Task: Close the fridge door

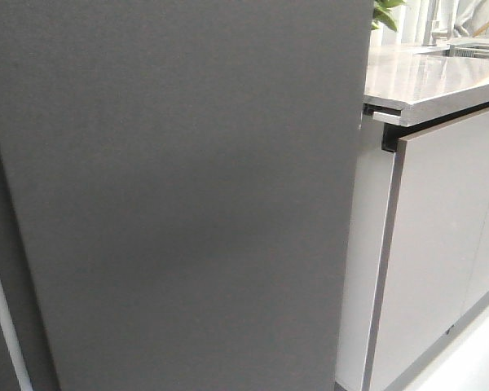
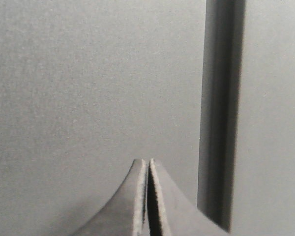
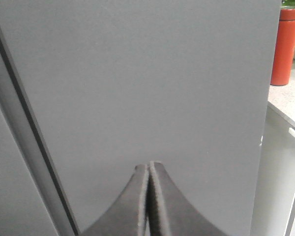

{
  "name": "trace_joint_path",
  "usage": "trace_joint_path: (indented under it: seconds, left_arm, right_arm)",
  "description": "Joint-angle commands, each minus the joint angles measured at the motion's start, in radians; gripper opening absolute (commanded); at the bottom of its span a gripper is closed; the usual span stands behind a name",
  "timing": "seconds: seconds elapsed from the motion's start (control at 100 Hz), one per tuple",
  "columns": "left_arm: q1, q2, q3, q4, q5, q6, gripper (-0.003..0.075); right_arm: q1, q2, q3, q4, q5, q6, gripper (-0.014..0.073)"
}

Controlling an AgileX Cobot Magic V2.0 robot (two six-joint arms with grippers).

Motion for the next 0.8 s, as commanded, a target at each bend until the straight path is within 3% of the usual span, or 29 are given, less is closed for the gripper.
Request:
trace_joint_path:
  seconds: [0.0,0.18,0.46,0.79]
  left_arm:
    - [0.004,-0.01,0.035,-0.004,-0.073,-0.004,-0.002]
    - [0.004,-0.01,0.035,-0.004,-0.073,-0.004,-0.002]
    - [0.004,-0.01,0.035,-0.004,-0.073,-0.004,-0.002]
    - [0.004,-0.01,0.035,-0.004,-0.073,-0.004,-0.002]
  right_arm:
    - [-0.058,-0.003,-0.013,0.007,-0.085,-0.003,-0.0045]
    - [-0.179,-0.078,0.089,0.022,-0.109,-0.003,-0.0045]
    - [-0.335,-0.274,0.419,0.093,-0.332,-0.003,-0.0044]
    - [-0.389,-0.396,0.69,0.095,-0.503,-0.003,-0.0045]
